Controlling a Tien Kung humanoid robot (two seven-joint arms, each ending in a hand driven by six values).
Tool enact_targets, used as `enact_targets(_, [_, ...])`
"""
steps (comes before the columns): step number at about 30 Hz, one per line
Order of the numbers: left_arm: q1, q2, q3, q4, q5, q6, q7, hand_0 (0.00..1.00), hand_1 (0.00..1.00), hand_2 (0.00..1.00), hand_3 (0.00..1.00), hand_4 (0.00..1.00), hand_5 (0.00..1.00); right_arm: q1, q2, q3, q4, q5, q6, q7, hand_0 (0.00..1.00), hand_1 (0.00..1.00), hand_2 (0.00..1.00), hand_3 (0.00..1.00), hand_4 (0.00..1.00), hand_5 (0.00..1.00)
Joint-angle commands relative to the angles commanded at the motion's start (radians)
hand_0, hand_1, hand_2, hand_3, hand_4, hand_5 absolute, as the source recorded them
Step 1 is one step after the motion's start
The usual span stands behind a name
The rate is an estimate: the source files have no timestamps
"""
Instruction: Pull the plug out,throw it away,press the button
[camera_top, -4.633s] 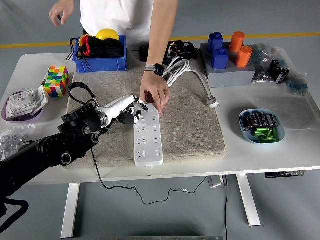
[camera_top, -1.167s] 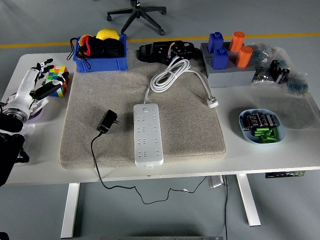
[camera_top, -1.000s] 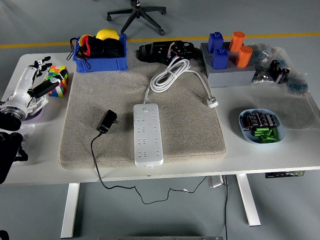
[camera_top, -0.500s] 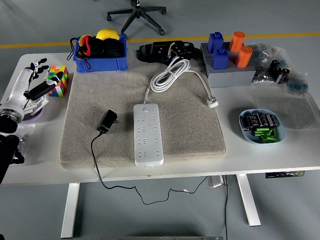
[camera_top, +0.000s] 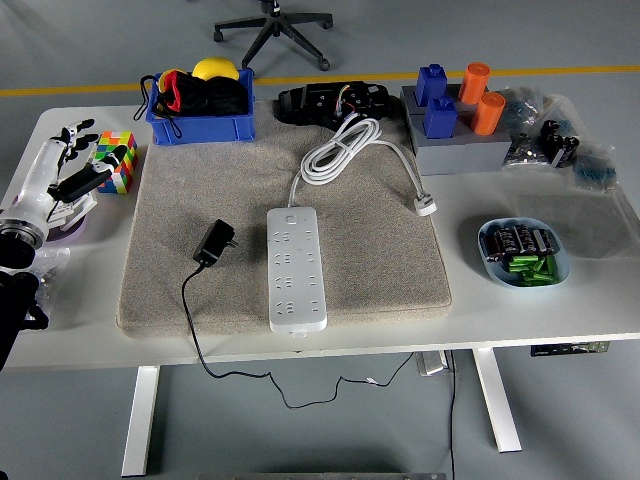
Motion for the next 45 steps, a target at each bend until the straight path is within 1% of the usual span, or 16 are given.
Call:
enact_targets(12, [0.012,0.004,-0.005,-0.010,-0.001,-0.002,0.002,0.867,0.883,0.845,0.909,0.785,0.616,-0.005,0.002,0.027,0.000,-0.016,-0.004,-0.001,0.754,0.663,0.652,0.619,0.659,0.507])
enact_targets(19, [0.015,-0.002,-0.005,-0.013,-0.003,-0.005,0.005,0.863,0.878,0.841,0.902,0.780,0.607,-0.008,0.007,0.039,0.000,-0.024,-0.004,-0.002,0.753,0.663,0.652,0.620,0.658,0.506])
enact_targets(24, [0.016,0.001,-0.006,-0.013,0.002,-0.011,0.015,0.863,0.878,0.841,0.902,0.780,0.607,-0.009,0.008,0.050,0.000,-0.028,-0.004,-0.002,0.753,0.663,0.652,0.620,0.658,0.506])
enact_targets(45, [0.017,-0.006,-0.005,-0.025,0.001,-0.008,0.010,0.856,0.869,0.837,0.896,0.773,0.588,-0.006,0.010,0.067,0.000,-0.034,-0.004,-0.003,0.753,0.663,0.653,0.619,0.661,0.506])
